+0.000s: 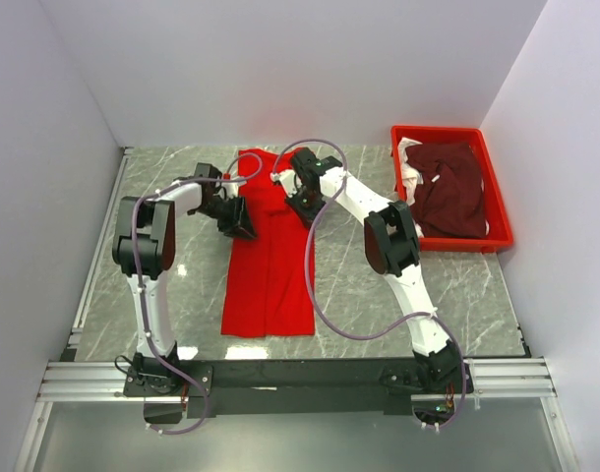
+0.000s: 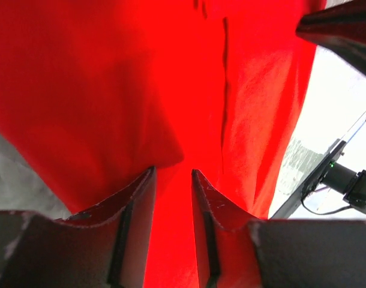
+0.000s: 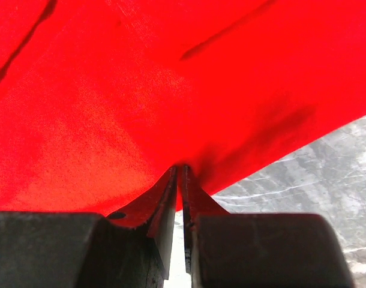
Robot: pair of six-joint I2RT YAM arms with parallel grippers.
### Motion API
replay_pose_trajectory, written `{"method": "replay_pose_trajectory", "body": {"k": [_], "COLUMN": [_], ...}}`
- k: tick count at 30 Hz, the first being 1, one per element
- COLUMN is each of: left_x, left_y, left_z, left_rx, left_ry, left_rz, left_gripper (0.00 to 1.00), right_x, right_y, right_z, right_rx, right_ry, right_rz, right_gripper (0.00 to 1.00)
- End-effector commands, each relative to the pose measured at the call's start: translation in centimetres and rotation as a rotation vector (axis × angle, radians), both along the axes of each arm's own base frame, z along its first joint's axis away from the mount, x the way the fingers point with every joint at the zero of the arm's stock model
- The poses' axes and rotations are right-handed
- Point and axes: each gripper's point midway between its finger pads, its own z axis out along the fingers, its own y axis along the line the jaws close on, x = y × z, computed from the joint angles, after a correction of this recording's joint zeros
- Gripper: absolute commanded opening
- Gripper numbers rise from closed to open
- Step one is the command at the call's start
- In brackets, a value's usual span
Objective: Fold and stack the t-shirts
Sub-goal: Fold the tshirt
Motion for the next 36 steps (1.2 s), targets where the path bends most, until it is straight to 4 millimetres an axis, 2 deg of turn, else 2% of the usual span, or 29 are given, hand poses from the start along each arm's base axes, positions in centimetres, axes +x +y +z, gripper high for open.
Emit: {"method": "replay_pose_trajectory", "body": {"k": [1, 3, 5, 6, 7, 8, 9, 11, 12, 13, 14, 15, 16, 17, 18, 19, 20, 21, 23, 24, 25, 26, 27, 29, 30, 31, 32, 33, 36], "left_x": [2.7, 3.4, 3.9, 3.9, 4.0, 4.2, 3.6, 3.1, 2.7, 1.6, 1.0, -0.2, -0.9, -1.5, -2.3, -2.7, -3.1, -3.6, -5.3, -7.0, -10.2, -11.2, -12.9, -17.3, -19.8, -21.4, -23.7, -24.8, -27.1], "left_y": [-0.5, -0.9, -1.1, -1.0, -0.7, -0.4, 0.5, 1.8, 3.0, 3.5, 4.1, 4.7, 4.8, 5.0, 4.9, 5.1, 5.3, 5.5, 5.2, 4.3, 4.0, 4.0, 3.8, 3.9, 3.9, 3.9, 4.1, 4.2, 4.6], "left_z": [1.1, 3.2, 6.8, 8.1, 11.6, 13.4, 16.6, 19.6, 20.7, 23.7, 24.7, 26.5, 27.2, 27.4, 29.1, 29.4, 27.9, 28.5, 27.1, 26.4, 24.0, 23.0, 20.5, 17.4, 14.6, 13.2, 10.7, 9.5, 6.3], "left_rx": [-0.005, -0.042, -0.060, -0.064, -0.066, -0.063, -0.059, -0.049, -0.037, -0.032, -0.004, 0.009, 0.018, 0.039, 0.043, 0.056, 0.075, 0.095, 0.106, 0.055, 0.013, 0.037, 0.007, -0.009, -0.020, -0.034, -0.059, -0.061, -0.015], "left_ry": [-0.093, -0.146, -0.255, -0.299, -0.402, -0.487, -0.582, -0.702, -0.747, -0.849, -0.922, -0.974, -1.009, -1.042, -1.111, -1.139, -1.126, -1.185, -1.221, -1.230, -1.139, -1.211, -1.163, -1.150, -1.092, -1.072, -1.034, -1.026, -1.075], "left_rz": [0.000, -0.019, -0.048, -0.056, -0.060, -0.070, -0.059, -0.065, -0.060, -0.092, -0.143, -0.158, -0.182, -0.207, -0.211, -0.206, -0.207, -0.215, -0.347, -0.450, -0.540, -0.666, -0.714, -0.903, -0.975, -1.028, -1.095, -1.132, -1.239], "left_gripper": [0.37, 0.39, 0.43, 0.45, 0.47, 0.52, 0.55, 0.74, 0.82, 0.92, 0.99, 0.99, 0.99, 0.99, 0.99, 0.99, 0.99, 0.99, 0.99, 0.99, 0.99, 0.99, 0.99, 1.00, 0.99, 0.98, 0.97, 0.95, 0.88], "right_x": [2.5, 3.2, 4.0, 4.1, 3.8, 3.7, 3.6, 2.2, 1.4, 0.4, -0.3, -1.3, -2.2, -3.0, -3.7, -4.4, -5.7, -6.8, -8.6, -10.6, -12.7, -14.0, -16.0, -19.5, -21.2, -22.5, -23.8, -25.4, -28.1], "right_y": [-0.5, -0.2, 0.2, 0.6, 0.7, 0.9, 1.2, 1.1, 1.1, 0.9, 0.9, 0.6, 0.4, 0.6, 0.7, 1.0, 1.5, 1.9, 2.4, 2.0, 2.4, 2.4, 1.5, 1.5, 0.7, 0.8, 1.7, 1.1, 2.0], "right_z": [1.5, 3.0, 5.4, 8.1, 9.0, 10.6, 14.9, 17.2, 21.7, 22.1, 23.5, 27.3, 27.2, 30.7, 29.7, 30.3, 32.3, 30.5, 29.6, 27.8, 26.1, 24.4, 21.3, 18.3, 14.9, 13.7, 13.5, 10.9, 8.0], "right_rx": [-0.007, 0.011, 0.040, 0.082, 0.107, 0.135, 0.206, 0.261, 0.324, 0.332, 0.354, 0.408, 0.419, 0.496, 0.510, 0.542, 0.603, 0.593, 0.568, 0.529, 0.511, 0.486, 0.442, 0.391, 0.361, 0.360, 0.385, 0.360, 0.353], "right_ry": [-0.098, -0.142, -0.190, -0.235, -0.242, -0.273, -0.354, -0.376, -0.467, -0.471, -0.499, -0.580, -0.583, -0.671, -0.663, -0.683, -0.736, -0.711, -0.720, -0.646, -0.606, -0.555, -0.464, -0.396, -0.326, -0.308, -0.337, -0.300, -0.307], "right_rz": [-0.023, -0.018, -0.023, -0.017, -0.021, -0.025, -0.019, -0.019, -0.005, 0.006, 0.017, 0.027, 0.047, 0.058, 0.055, 0.072, 0.135, 0.171, 0.299, 0.380, 0.515, 0.534, 0.541, 0.613, 0.618, 0.639, 0.684, 0.709, 0.773], "right_gripper": [0.16, 0.17, 0.19, 0.20, 0.25, 0.29, 0.33, 0.46, 0.50, 0.57, 0.60, 0.63, 0.64, 0.70, 0.70, 0.73, 0.75, 0.83, 0.85, 0.86, 0.86, 0.86, 0.87, 0.87, 0.86, 0.84, 0.82, 0.81, 0.73]}}
